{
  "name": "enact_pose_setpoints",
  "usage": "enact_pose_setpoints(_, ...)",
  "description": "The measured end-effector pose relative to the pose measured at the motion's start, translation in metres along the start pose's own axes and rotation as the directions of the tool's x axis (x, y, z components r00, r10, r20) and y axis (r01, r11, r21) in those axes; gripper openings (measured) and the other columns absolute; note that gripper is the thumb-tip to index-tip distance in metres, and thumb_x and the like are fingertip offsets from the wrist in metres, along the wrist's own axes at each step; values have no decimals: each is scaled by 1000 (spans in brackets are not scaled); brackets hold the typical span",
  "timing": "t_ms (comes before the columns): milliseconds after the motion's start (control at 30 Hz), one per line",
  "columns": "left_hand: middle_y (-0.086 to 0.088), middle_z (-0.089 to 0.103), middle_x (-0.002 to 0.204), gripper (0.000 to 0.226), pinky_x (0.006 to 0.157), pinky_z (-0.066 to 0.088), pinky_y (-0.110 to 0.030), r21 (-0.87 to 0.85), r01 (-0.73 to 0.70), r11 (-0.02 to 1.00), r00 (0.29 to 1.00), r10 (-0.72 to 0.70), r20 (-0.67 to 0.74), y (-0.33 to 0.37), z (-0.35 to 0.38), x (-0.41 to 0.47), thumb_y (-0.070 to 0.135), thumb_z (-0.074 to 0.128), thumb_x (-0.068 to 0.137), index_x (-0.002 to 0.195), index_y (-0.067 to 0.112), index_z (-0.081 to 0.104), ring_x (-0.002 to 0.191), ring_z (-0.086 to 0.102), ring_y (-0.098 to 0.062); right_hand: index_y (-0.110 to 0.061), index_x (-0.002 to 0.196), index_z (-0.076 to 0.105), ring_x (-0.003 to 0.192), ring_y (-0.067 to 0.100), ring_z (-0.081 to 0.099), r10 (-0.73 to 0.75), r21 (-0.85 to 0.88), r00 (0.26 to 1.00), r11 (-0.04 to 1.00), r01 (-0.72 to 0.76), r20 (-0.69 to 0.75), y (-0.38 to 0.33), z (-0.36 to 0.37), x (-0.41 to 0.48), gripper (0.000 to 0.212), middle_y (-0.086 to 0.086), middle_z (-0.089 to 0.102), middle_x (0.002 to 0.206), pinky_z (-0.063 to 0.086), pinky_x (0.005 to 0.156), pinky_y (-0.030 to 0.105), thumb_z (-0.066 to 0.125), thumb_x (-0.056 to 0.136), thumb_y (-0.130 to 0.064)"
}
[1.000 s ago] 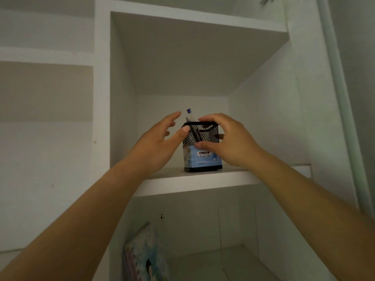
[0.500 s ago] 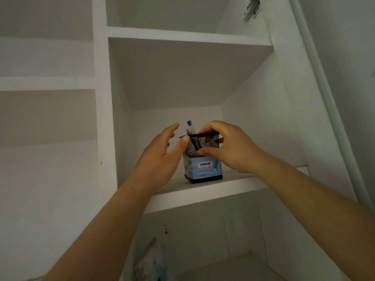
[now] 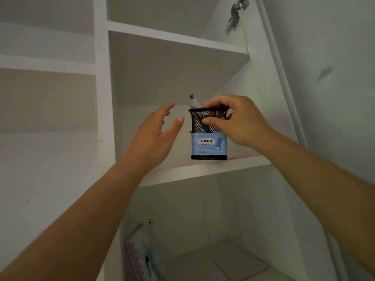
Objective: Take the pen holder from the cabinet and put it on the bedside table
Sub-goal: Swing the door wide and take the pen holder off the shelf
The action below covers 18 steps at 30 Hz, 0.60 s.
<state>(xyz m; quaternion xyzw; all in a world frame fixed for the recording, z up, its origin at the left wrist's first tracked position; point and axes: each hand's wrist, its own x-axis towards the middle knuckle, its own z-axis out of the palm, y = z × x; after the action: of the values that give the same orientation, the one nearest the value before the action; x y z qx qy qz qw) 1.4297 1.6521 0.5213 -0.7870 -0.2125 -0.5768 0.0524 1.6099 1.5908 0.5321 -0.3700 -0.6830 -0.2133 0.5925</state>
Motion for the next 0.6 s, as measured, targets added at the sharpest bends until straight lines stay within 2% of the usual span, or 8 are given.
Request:
enact_pose_setpoints(100,4,44,136,48,90,29,-23,-6,-48,999,999,48,11,8,-5,-10,44,41,91,137,32,34,116,42,-7,-26,95,64,80,-3,57,5,-29,1000,1000,-5,0,-12,-9,-10,23,-20,60,85,38,58,2,72,75,-18)
enact_pose_setpoints(200,7,44,136,48,89,30,-23,-6,-101,995,995,101,5,15,-15,-23,45,41,90,137,35,33,115,42,-5,-28,92,63,77,-10,56,5,-29,1000,1000,-5,-14,-27,-17,-25,22,-22,59,83,41,61,3,72,75,-18)
enact_pose_setpoints(333,12,44,134,50,90,31,-24,-67,-125,990,992,126,1,23,-26,-50,51,38,88,136,39,33,116,42,-1,-27,92,62,78,-15,53,-20,-51,998,999,18,-53,-45,-27,-53,23,-22,60,84,38,65,2,73,74,-18)
enact_pose_setpoints(467,17,42,136,51,92,35,-25,-108,-115,987,993,118,18,22,-30,-87,57,38,87,135,43,31,121,39,3,-27,94,63,85,-5,57,-7,-57,998,998,4,-60,-58,-37,-87,24,-19,63,89,42,70,9,74,74,-19)
enact_pose_setpoints(600,27,39,135,54,96,34,-25,-132,-69,989,996,76,53,18,-27,-132,61,35,83,135,47,29,122,36,8,-28,95,64,88,2,59,33,-71,999,997,-32,18,-67,-36,-127,25,-18,64,88,48,74,20,74,74,-19)
